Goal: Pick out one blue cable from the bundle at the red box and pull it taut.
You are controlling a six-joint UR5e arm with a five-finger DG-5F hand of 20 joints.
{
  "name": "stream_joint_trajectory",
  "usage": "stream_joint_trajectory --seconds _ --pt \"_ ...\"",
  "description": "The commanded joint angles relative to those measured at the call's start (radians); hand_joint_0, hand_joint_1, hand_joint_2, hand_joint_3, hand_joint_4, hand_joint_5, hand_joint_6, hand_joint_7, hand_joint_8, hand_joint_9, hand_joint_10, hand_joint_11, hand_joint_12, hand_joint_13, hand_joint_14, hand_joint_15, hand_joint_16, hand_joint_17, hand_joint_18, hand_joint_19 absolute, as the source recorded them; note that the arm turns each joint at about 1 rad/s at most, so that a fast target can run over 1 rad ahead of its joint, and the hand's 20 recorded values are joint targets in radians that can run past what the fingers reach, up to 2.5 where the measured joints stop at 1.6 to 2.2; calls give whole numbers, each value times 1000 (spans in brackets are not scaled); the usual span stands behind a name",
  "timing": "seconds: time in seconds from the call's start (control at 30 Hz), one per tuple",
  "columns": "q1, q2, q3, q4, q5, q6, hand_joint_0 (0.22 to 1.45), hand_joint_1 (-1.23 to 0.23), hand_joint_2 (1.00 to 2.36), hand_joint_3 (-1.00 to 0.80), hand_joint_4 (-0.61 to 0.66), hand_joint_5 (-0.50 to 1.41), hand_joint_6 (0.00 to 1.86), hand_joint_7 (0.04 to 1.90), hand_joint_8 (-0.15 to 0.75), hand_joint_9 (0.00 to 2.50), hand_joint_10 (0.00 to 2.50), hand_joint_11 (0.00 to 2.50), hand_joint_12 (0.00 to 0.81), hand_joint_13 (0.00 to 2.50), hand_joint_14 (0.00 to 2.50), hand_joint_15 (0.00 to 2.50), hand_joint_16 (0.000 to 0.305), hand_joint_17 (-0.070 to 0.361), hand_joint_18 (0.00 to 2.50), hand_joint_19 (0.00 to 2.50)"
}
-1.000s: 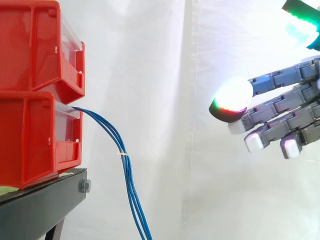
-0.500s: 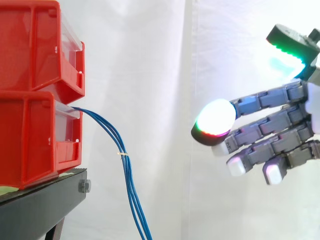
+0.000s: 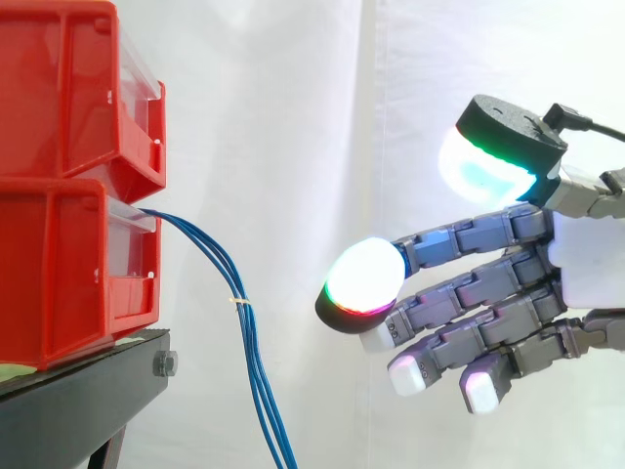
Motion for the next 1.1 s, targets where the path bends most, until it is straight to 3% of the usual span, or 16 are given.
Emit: stream_joint_trajectory --seconds 0.0,0.07,0.13,0.2,0.67,0.8,1.07 --pt "0 -19 2 15 -2 -3 495 -643 1000 -500 168 -243 503 834 253 329 17 542 320 499 17 498 40 90 487 793" --pt "0 -48 8 33 -8 4 495 -643 1000 -500 170 -243 503 836 252 330 15 543 320 500 17 496 40 90 486 793" --pt "-8 -88 42 41 -24 17 495 -642 1000 -500 170 -242 503 836 253 330 17 543 321 500 19 497 40 89 486 802" --pt "-11 -103 56 44 -33 22 495 -641 1000 -500 171 -242 503 835 252 331 16 543 320 501 19 495 40 90 486 792" --pt "-12 -139 66 76 -36 31 495 -639 1000 -500 175 -240 503 832 253 332 16 544 322 505 19 495 40 90 488 793" --pt "-6 -139 68 94 -34 28 495 -639 1000 -500 176 -239 503 833 253 332 17 544 321 505 19 497 40 90 487 794" --pt "-3 -166 116 81 -36 28 494 -638 1000 -500 181 -238 503 834 254 340 16 549 324 510 17 496 40 90 485 803"
